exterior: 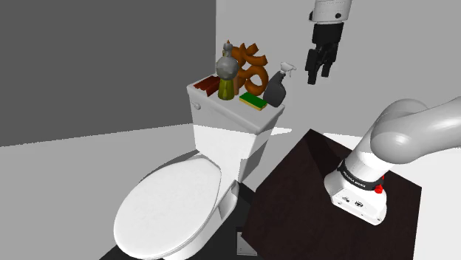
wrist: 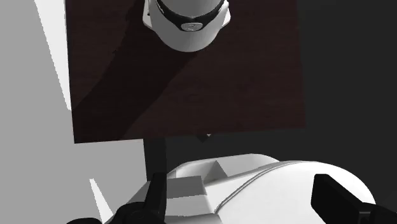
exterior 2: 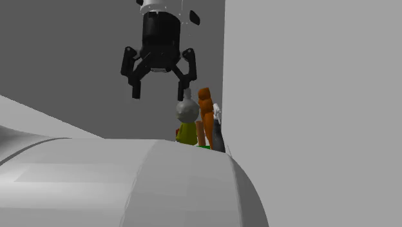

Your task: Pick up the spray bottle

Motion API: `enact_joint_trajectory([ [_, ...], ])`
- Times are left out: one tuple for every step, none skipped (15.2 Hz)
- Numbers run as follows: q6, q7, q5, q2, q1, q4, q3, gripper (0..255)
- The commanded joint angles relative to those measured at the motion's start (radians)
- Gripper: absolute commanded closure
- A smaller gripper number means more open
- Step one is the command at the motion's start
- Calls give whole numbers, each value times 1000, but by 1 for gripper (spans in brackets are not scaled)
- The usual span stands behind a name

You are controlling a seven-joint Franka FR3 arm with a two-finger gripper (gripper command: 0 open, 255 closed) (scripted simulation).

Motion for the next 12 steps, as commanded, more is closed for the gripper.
enact_joint_trajectory([
  [0,0,0,0,0,0,0,0],
  [22,-21,-17,28,-4,10,-12,0],
  [43,-41,-33,56,-8,21,-24,0],
  [64,-60,-49,85,-12,33,-36,0],
  [85,-80,-63,114,-16,46,-47,0],
  [105,-98,-77,144,-19,61,-59,0],
  [125,-117,-89,175,-22,76,-70,0],
  [144,-135,-101,206,-25,93,-80,0],
  [163,-153,-112,237,-28,111,-90,0],
  [181,-171,-121,268,-31,130,-100,0],
  [198,-189,-130,300,-33,151,-110,0],
  [214,-206,-138,332,-36,172,-119,0],
])
